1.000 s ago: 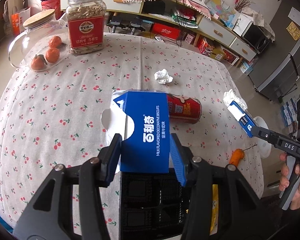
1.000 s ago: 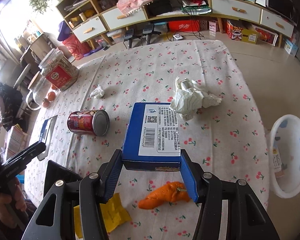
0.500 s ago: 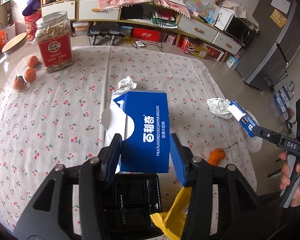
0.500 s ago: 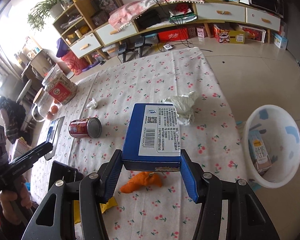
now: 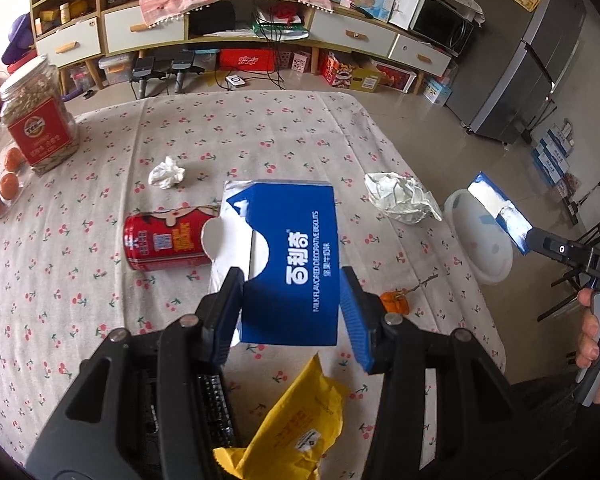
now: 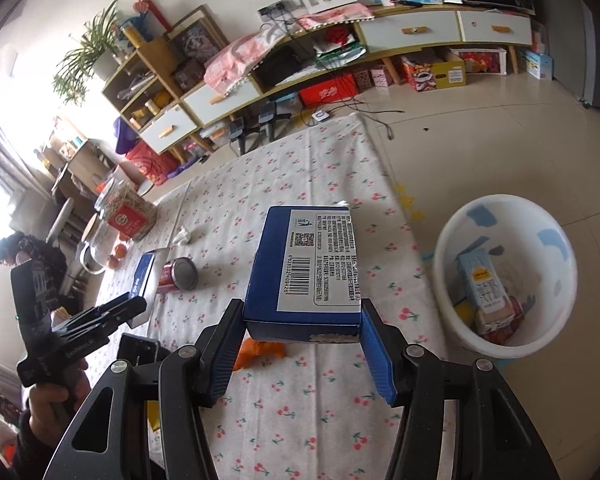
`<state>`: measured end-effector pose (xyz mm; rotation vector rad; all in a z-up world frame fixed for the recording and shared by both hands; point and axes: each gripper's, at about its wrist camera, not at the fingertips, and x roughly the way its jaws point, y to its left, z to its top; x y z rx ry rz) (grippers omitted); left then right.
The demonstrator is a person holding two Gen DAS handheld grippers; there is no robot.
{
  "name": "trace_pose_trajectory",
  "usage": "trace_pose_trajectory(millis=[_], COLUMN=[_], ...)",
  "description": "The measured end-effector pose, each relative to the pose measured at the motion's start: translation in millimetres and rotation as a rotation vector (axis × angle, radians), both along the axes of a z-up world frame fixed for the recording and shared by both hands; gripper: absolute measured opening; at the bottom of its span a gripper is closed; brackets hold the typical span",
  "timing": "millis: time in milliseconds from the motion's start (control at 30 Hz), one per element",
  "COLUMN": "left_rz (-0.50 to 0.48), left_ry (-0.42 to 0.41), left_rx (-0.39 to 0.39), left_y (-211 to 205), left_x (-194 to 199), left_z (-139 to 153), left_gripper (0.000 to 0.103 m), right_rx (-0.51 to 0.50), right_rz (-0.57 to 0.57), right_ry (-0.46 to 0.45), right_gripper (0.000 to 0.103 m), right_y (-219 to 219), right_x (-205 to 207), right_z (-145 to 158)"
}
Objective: Collect trash
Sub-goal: 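Carry both blue boxes with both grippers over the white bucket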
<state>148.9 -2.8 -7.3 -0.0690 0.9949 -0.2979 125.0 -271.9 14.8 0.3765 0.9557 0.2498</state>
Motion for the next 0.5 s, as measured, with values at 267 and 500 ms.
trace_pose_trajectory(millis=[267,500], left_rz=[-0.100,-0.180], left_ry=[0.009,0.024], left_rx=[-0.025,-0.021], left_y=[-57,-110], left_x=[8,15], left_z=[-1,-3], left_gripper=[0.050,0.050], right_rx=[-0.028,-0.052], right_rz=[-0.168,-0.295], right_ry=[0.042,0.128], right_gripper=[0.057,0.057], right_y=[-71,-126], right_x=[-7,-1], right_z=[-17,-40])
